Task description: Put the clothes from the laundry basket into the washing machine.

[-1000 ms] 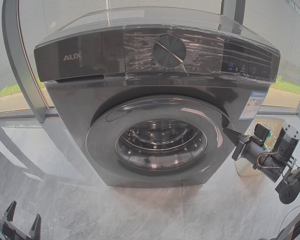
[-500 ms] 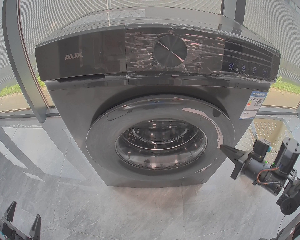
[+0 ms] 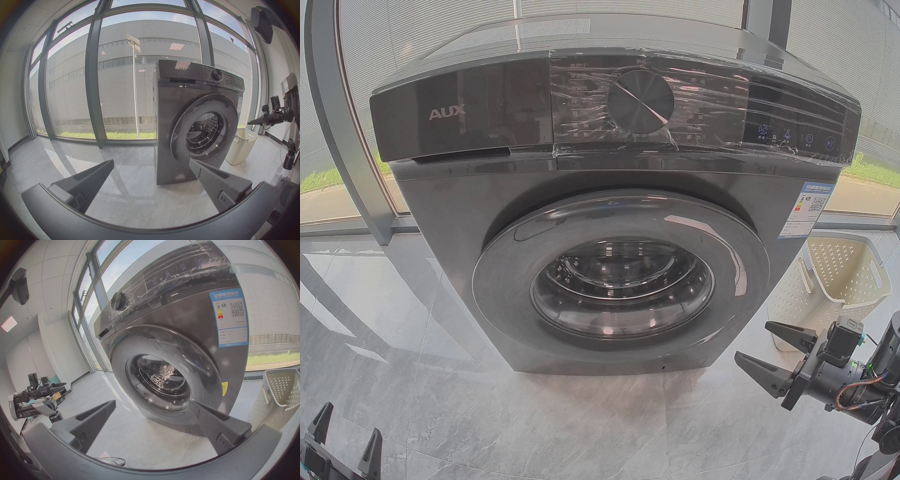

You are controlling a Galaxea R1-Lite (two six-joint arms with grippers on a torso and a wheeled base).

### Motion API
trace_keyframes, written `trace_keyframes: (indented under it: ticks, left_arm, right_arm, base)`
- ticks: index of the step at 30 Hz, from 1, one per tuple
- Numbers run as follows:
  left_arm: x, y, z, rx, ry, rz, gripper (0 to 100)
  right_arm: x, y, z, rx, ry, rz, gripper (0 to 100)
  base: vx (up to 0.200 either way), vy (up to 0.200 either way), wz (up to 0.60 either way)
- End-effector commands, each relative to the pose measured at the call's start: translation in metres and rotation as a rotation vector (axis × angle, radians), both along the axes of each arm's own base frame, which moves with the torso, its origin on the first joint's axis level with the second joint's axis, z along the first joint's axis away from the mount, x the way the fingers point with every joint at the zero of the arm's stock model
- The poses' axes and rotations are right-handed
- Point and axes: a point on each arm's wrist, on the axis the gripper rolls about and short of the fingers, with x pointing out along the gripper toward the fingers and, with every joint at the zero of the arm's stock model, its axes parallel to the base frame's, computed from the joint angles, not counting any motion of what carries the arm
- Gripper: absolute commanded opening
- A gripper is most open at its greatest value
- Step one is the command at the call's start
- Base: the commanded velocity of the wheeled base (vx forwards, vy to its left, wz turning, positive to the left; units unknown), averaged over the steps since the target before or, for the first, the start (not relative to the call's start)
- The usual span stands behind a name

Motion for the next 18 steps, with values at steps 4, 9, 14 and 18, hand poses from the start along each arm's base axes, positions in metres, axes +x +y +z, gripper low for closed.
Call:
trace_keyframes:
  ticks: [4,9,14,18]
  left_arm:
    - [0.0,0.0,-0.004,0.0,-0.001,-0.002,100]
    - [0.0,0.0,-0.004,0.0,-0.001,-0.002,100]
    - [0.0,0.0,-0.004,0.0,-0.001,-0.002,100]
    - [0.0,0.0,-0.004,0.0,-0.001,-0.002,100]
  right_arm:
    - [-0.023,-0.018,0.014,0.045,-0.072,-0.019,100]
    - [-0.033,-0.044,0.016,-0.007,-0.08,-0.169,100]
    - [-0.06,-0.063,0.016,-0.041,-0.092,-0.233,100]
    - [-0.073,-0.072,0.015,-0.046,-0.11,-0.288,100]
  base:
    - [0.0,0.0,0.0]
    - [0.0,0.0,0.0]
    - [0.0,0.0,0.0]
    - [0.0,0.0,0.0]
